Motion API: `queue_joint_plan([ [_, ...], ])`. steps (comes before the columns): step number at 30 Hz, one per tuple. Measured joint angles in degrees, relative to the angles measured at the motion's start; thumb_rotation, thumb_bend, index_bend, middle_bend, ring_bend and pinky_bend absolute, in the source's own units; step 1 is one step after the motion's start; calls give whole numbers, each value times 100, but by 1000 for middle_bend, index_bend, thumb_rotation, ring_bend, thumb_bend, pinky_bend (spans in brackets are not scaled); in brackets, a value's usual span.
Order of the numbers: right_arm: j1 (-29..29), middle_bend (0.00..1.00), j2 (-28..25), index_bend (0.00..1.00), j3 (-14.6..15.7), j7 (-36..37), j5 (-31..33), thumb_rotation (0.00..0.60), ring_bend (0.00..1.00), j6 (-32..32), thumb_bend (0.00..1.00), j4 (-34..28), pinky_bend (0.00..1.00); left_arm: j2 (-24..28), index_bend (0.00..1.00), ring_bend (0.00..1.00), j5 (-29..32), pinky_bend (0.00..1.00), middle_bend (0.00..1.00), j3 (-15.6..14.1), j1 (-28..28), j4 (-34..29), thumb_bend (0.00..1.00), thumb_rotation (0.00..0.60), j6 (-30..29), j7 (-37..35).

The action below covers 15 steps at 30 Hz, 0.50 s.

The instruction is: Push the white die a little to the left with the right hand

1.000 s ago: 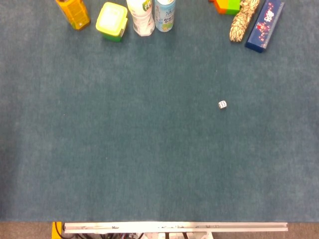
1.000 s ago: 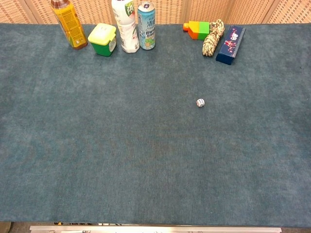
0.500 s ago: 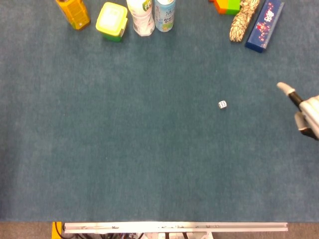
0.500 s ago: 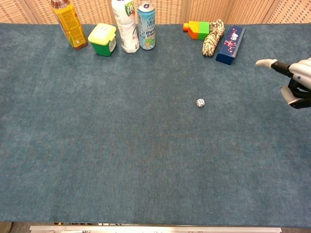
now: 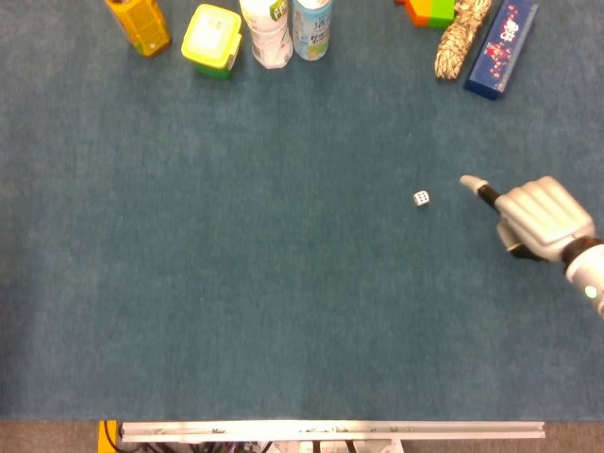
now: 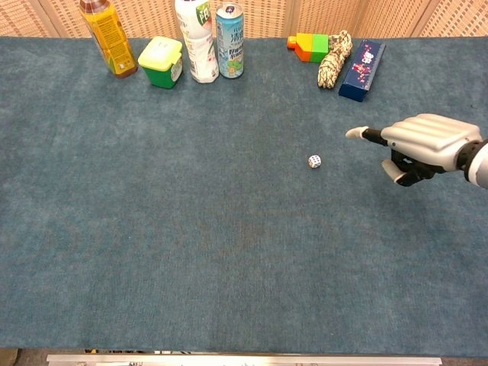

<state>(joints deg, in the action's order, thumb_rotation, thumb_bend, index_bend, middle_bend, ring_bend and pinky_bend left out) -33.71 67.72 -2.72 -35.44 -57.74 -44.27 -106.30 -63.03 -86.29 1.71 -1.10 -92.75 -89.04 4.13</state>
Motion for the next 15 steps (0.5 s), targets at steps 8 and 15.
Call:
queue_joint_plan([
  [8, -600, 1000, 581, 16, 215, -224, 716, 600, 1000, 243, 657, 385, 1000, 13, 34, 117, 7, 35, 97, -6, 19, 2, 203, 600, -8, -2],
  [15, -823, 1000, 787, 16, 394, -198, 943, 600, 1000, 202, 658, 577, 1000, 22, 34, 117, 20, 35, 97, 5, 32, 13, 203, 600, -25, -30],
])
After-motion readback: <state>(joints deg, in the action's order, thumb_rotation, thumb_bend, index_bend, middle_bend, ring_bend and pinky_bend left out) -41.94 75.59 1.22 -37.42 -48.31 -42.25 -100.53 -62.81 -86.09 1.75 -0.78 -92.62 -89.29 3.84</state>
